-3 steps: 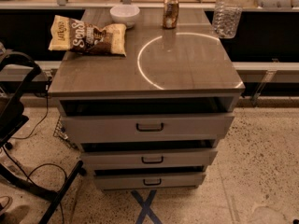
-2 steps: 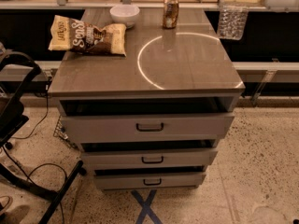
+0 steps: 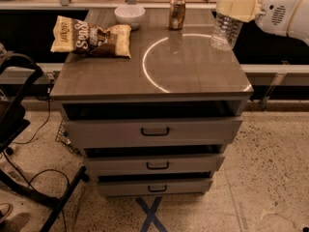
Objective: Place water bottle upright
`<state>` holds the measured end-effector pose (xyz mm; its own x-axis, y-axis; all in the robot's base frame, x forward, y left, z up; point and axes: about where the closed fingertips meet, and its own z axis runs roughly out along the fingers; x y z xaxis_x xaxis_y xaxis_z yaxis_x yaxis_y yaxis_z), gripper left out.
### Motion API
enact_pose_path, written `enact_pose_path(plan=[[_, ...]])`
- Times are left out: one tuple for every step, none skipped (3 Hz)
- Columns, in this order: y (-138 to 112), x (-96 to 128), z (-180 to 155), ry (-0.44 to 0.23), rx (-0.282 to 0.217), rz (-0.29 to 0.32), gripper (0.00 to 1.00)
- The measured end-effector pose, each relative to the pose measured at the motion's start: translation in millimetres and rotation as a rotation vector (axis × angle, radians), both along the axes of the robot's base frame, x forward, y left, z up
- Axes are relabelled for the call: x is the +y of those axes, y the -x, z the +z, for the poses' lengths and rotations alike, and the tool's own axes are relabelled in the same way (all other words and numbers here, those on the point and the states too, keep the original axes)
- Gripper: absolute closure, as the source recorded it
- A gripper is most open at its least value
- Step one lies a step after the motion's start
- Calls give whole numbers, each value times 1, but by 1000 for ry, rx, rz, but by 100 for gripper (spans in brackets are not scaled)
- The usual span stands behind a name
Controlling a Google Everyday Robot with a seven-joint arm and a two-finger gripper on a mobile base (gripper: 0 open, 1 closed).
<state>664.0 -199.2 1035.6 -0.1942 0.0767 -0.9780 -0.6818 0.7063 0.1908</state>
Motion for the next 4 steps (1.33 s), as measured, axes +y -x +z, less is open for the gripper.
enact_pose_path(plan=[[0, 0, 0, 0, 0, 0, 100], [-3, 17, -12, -5, -24, 3, 100], [-5, 33, -30, -26, -87, 31, 100], [-5, 43, -38, -10, -118, 71, 100]])
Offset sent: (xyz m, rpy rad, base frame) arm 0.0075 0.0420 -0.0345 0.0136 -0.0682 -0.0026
